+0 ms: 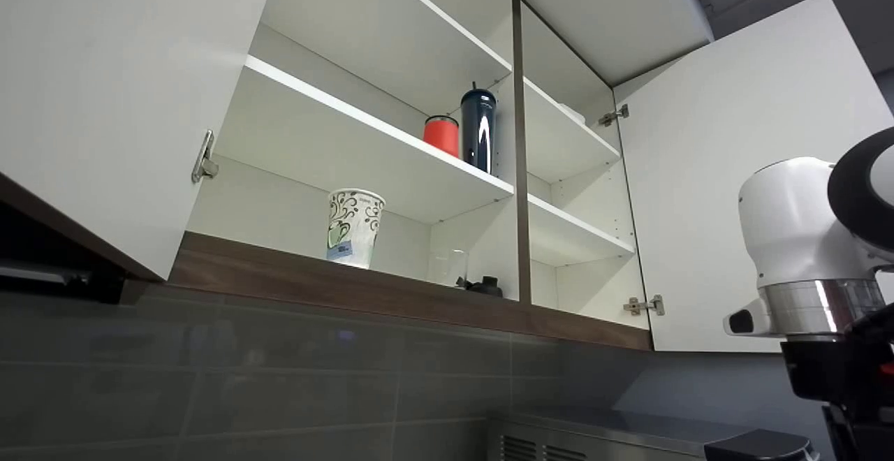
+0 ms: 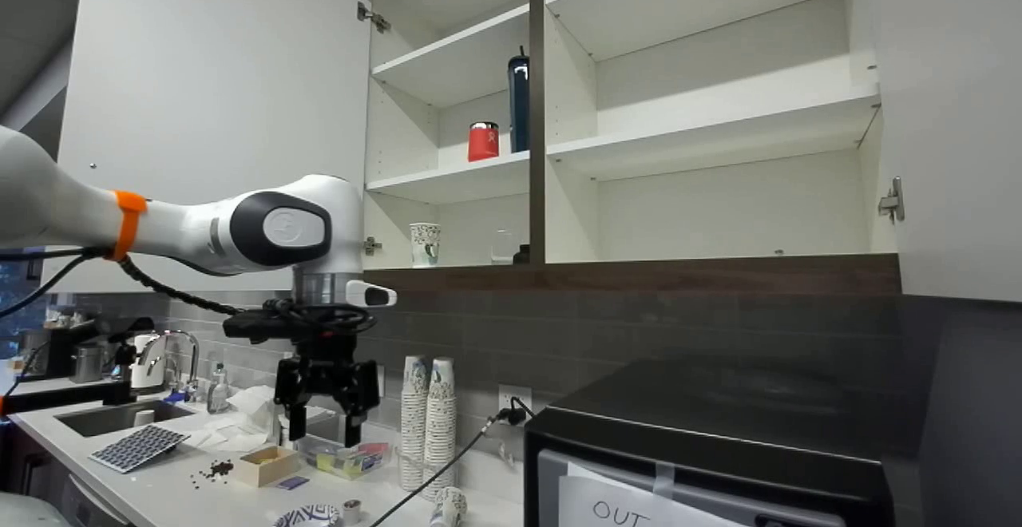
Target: Put the cup inside the cupboard
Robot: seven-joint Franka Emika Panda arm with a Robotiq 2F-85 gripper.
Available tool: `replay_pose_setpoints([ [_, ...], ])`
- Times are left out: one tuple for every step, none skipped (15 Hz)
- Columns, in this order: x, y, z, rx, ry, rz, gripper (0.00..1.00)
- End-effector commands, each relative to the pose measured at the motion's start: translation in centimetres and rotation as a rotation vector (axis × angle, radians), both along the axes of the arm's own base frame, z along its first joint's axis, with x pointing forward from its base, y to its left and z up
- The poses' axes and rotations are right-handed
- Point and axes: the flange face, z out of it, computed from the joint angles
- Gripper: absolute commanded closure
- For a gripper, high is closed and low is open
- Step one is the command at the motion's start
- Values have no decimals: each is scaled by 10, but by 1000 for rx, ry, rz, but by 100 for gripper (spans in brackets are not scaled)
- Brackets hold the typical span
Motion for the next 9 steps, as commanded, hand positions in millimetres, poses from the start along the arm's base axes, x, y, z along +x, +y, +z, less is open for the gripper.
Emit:
replay_pose_setpoints([
  [29, 43, -20, -15, 64, 128, 0],
  [36, 63, -34, -15, 90, 172, 0],
  [42, 81, -44, -6, 98, 222, 0],
  [47, 102, -53, 11, 80, 281, 0],
  [57, 121, -67, 9, 75, 313, 0],
  [68, 139, -78, 19, 42, 336, 0],
  [80, 152, -90, 23, 40, 363, 0],
  [93, 162, -102, 41, 37, 378, 0],
  [109, 170, -114, 64, 14, 388, 0],
])
